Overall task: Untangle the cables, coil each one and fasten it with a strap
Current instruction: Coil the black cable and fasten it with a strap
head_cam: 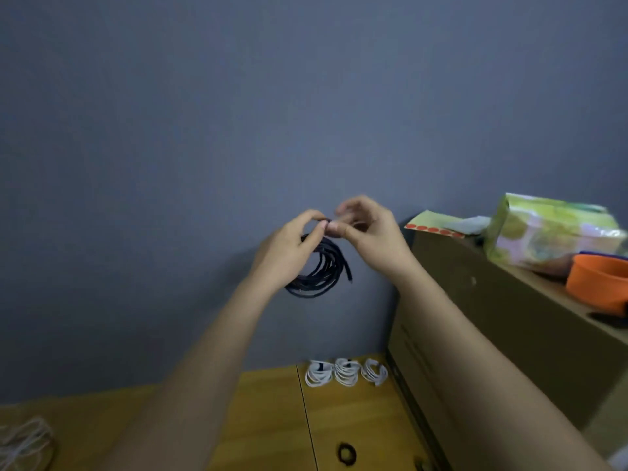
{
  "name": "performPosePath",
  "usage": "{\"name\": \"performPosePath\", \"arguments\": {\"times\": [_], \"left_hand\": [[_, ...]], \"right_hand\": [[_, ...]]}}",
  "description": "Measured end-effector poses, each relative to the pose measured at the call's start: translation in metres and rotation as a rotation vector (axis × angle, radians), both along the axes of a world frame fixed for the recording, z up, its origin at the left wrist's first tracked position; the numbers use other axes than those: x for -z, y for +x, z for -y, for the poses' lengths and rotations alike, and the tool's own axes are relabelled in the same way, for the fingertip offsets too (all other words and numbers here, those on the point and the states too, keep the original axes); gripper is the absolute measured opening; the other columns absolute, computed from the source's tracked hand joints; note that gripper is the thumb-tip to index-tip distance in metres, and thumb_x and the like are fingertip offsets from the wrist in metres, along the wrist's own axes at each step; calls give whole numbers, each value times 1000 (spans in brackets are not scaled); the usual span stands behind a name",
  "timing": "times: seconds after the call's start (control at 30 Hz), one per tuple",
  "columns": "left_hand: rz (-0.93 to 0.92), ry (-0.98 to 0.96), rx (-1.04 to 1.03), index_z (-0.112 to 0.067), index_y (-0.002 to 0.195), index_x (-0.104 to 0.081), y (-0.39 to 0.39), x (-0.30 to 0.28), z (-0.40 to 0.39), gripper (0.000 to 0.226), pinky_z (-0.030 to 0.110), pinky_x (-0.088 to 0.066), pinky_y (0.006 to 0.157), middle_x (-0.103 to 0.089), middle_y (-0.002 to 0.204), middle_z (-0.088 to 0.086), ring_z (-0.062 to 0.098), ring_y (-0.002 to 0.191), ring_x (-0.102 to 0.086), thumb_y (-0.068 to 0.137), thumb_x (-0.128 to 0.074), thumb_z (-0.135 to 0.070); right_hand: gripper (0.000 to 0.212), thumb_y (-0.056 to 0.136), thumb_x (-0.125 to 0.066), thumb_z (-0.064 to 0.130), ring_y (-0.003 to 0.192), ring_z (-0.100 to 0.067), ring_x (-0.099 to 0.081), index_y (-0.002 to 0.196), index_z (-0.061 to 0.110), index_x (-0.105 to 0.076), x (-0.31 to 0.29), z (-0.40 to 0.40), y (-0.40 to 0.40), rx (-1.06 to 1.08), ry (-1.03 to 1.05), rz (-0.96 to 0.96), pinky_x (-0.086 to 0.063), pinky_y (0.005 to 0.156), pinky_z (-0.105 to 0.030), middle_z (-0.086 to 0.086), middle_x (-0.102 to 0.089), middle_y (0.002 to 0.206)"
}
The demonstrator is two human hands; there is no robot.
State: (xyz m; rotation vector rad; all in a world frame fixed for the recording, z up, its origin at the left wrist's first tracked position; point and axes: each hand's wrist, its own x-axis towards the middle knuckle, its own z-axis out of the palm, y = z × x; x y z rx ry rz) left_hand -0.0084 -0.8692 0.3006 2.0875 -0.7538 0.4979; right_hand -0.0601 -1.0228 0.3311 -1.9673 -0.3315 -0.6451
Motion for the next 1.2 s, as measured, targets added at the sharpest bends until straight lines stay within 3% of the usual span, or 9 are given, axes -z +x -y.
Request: {"name": "performPosePath", "arguments": {"times": [0.1, 0.2, 0.37, 0.47, 0.63, 0.73, 0.87, 1.03, 1.2], "left_hand": [[-19, -161, 46, -42, 91, -52, 1, -33, 1, 18, 48, -55, 77, -53, 60, -9, 14, 61, -54, 94, -41, -56], [-7, -260, 93, -40, 85, -55, 3, -56, 0, 19, 48, -56, 74, -48, 52, -14, 8, 49, -44, 96, -44, -50], [32, -364, 173, -37, 81, -55, 1, -74, -4, 21, 13, -44, 52, -54, 56, -22, -4, 51, -50, 99, -45, -38], [19, -361, 228, -30, 82, -54, 2, -80, -5, 21, 6, -37, 48, -47, 50, -19, -3, 46, -45, 100, -45, -34], [26, -218, 244, -28, 82, -53, 9, -78, -10, 21, 13, -39, 48, -41, 47, -13, 1, 43, -40, 99, -46, -40], [41, 17, 228, -34, 85, -51, 15, -69, -12, 24, 35, -47, 58, -44, 46, -12, 9, 47, -41, 93, -44, -56], [60, 169, 178, -35, 86, -46, 19, -56, -14, 25, 34, -36, 58, -46, 47, -10, 6, 47, -38, 91, -44, -60], [35, 52, 183, -33, 90, -50, 20, -40, -22, 31, 52, -54, 70, -47, 56, -3, 19, 56, -51, 93, -36, -61], [17, -41, 189, -33, 91, -51, 15, -35, -20, 32, 55, -54, 77, -52, 63, -10, 25, 72, -59, 89, -31, -58]], "right_hand": [[29, 89, -61, -2, 81, -8, -66, 113, 13, -54, -29, -4, -1, -138, 154, 56, -51, 84, -22, -4, -68, 86], [42, 91, -55, -7, 89, -8, -65, 129, 11, -47, -45, -4, -1, -262, 263, 69, -50, 84, -20, -3, -70, 93], [46, 91, -53, -7, 98, -14, -66, 126, 21, -50, -57, -1, -1, -385, 303, 92, -49, 90, -25, -1, -72, 100], [30, 90, -55, -7, 88, -12, -68, 111, 14, -61, -64, -4, 0, -285, 263, 155, -53, 85, -24, 1, -74, 89], [17, 95, -52, 1, 60, -14, -66, 85, 10, -62, -70, -8, 4, -102, 164, 201, -57, 63, -24, -5, -66, 73], [14, 98, -49, 9, 48, -20, -60, 86, 8, -55, -69, -10, 7, 16, -14, 181, -52, 49, -26, -3, -61, 70], [14, 99, -49, 15, 43, -8, -48, 86, 15, -54, -56, -13, 13, 40, -134, 114, -39, 45, -20, -2, -58, 57], [12, 95, -55, 16, 69, -14, -63, 107, 15, -57, -33, -13, 12, -156, 185, 2, -53, 64, -25, -5, -65, 72], [23, 93, -59, 17, 99, -15, -66, 114, 8, -64, -7, -19, 13, -133, 223, -109, -52, 85, -20, -7, -70, 105]]}}
